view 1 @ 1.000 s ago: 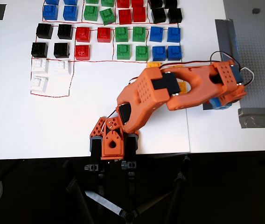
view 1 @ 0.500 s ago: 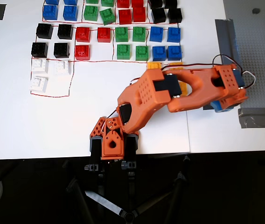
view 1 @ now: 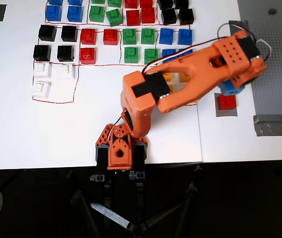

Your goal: Grab the block and put it in the grey marker

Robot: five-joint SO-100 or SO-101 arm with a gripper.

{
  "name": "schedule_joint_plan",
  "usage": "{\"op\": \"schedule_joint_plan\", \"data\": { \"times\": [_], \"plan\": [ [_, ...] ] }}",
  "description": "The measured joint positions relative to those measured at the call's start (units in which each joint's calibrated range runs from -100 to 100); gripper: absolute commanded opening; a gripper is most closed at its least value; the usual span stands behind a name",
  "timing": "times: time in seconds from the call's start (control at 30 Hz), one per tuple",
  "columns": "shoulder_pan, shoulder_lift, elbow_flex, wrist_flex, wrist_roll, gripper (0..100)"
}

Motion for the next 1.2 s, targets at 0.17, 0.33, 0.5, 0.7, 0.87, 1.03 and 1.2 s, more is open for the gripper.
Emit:
{"op": "schedule_joint_plan", "data": {
  "times": [0.17,0.33,0.5,0.7,0.87,1.03,1.2],
  "plan": [
    [-13.98,-5.92,2.70,4.00,-7.33,1],
    [-26.54,-9.58,8.45,4.97,-14.60,0],
    [-37.95,-10.45,9.98,5.21,-21.73,0],
    [-50.77,-10.36,10.25,5.45,-30.13,0],
    [-55.99,-10.36,10.25,5.45,-34.63,0],
    [-58.47,-9.14,7.37,5.61,-36.19,0],
    [-61.30,-8.27,5.67,8.17,-37.46,0]
  ]
}}
